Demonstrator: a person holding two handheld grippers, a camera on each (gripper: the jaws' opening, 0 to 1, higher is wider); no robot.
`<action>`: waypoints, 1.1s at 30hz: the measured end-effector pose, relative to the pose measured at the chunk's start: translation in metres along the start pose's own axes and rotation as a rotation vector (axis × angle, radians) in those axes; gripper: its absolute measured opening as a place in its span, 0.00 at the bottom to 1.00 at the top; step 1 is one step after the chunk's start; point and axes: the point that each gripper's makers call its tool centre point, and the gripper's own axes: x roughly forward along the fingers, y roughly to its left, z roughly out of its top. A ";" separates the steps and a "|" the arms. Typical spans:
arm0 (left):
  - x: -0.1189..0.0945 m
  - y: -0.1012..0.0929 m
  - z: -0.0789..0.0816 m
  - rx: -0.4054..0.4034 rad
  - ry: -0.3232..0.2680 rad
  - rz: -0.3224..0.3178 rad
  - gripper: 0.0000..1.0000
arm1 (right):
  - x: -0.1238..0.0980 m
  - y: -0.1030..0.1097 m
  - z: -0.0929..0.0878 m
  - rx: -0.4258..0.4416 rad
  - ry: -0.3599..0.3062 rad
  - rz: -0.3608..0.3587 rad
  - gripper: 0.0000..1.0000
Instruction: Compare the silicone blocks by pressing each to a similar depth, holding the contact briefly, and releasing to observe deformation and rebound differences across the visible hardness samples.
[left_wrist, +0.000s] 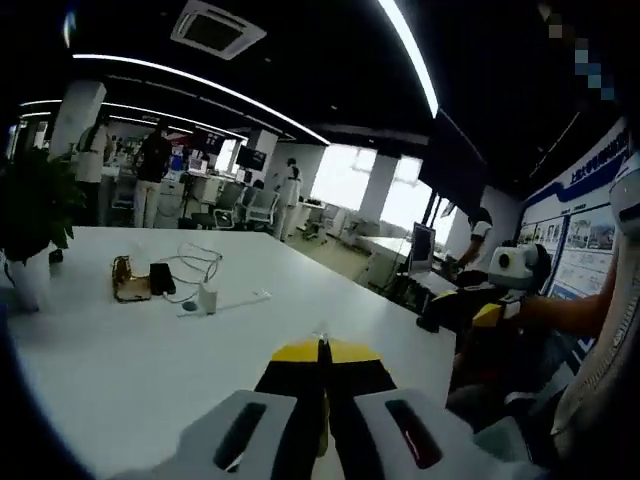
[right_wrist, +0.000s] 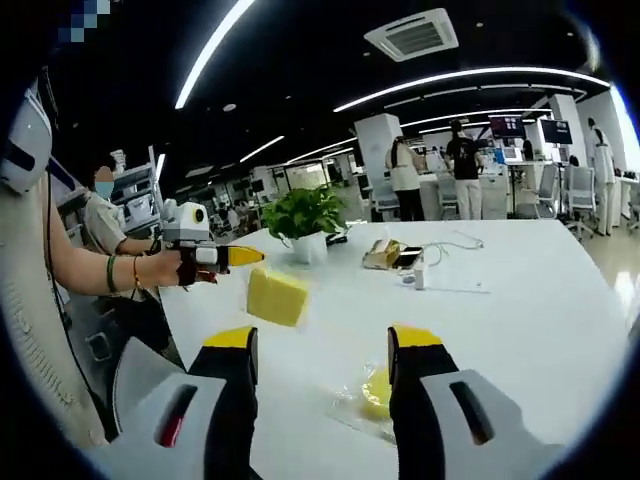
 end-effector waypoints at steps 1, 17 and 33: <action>0.001 -0.002 0.006 0.019 0.004 -0.005 0.00 | 0.004 -0.001 0.005 -0.039 0.015 0.021 0.52; 0.037 -0.036 0.052 0.165 0.071 -0.166 0.00 | 0.057 -0.005 0.053 -0.369 0.139 0.240 0.58; 0.055 -0.067 0.055 0.256 0.114 -0.256 0.00 | 0.110 0.024 0.042 -0.530 0.330 0.459 0.57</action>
